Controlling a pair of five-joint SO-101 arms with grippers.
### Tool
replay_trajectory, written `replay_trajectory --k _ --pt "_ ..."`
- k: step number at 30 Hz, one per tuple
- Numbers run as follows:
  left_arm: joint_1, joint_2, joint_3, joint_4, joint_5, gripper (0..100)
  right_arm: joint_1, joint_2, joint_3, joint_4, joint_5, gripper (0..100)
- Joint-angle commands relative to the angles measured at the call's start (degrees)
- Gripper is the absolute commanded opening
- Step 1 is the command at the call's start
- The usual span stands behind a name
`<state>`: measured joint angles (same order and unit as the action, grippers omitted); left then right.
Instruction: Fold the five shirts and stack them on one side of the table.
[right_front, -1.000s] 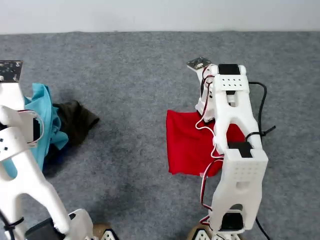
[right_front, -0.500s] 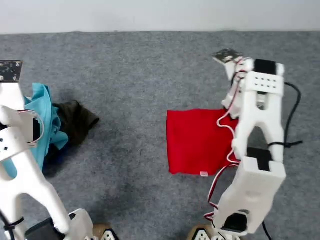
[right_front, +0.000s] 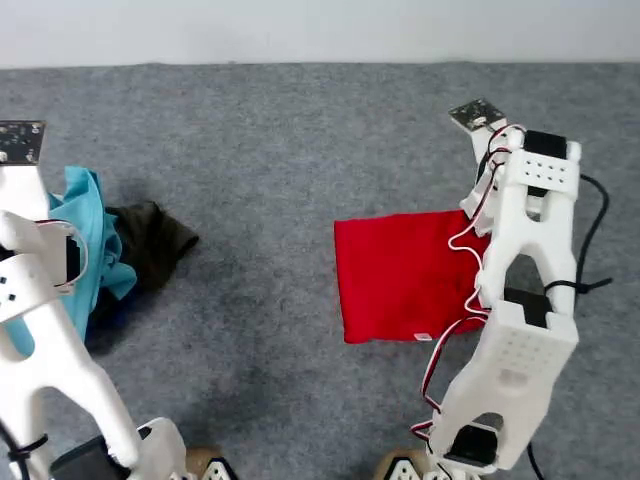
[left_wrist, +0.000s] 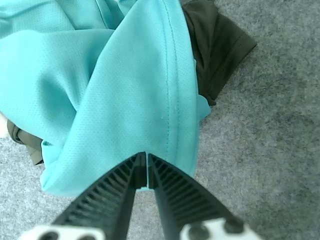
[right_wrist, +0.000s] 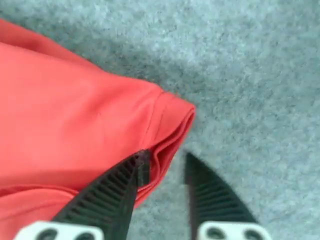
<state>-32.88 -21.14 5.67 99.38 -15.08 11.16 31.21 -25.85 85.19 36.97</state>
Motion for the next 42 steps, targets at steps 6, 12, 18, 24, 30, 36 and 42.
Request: replay_trajectory --k 6,12,18,24,30,36,42 --pt "0.26 -1.93 -1.98 0.09 -0.18 2 -2.07 -9.8 -7.03 14.99 -2.9 18.5" --pt "0.26 -1.76 -1.98 0.0 -0.09 2 -8.31 -10.51 -3.52 17.63 -3.34 1.8" --pt "0.26 -1.67 -1.98 0.0 -0.35 2 -10.07 -10.07 7.38 15.87 -2.99 0.9" --pt "0.26 -1.67 -1.98 0.09 -0.35 2 0.04 -6.02 14.77 12.0 1.67 0.9" --pt "0.35 -1.67 -1.98 0.0 -0.35 2 8.48 -7.16 9.85 15.43 5.89 0.9" --pt "0.35 -1.67 -1.98 -0.18 -0.35 2 5.67 -15.34 7.91 17.8 5.98 0.9" --pt "0.35 -1.67 -1.98 -0.18 -0.44 2 -8.92 -20.44 12.75 16.22 -1.41 0.9"
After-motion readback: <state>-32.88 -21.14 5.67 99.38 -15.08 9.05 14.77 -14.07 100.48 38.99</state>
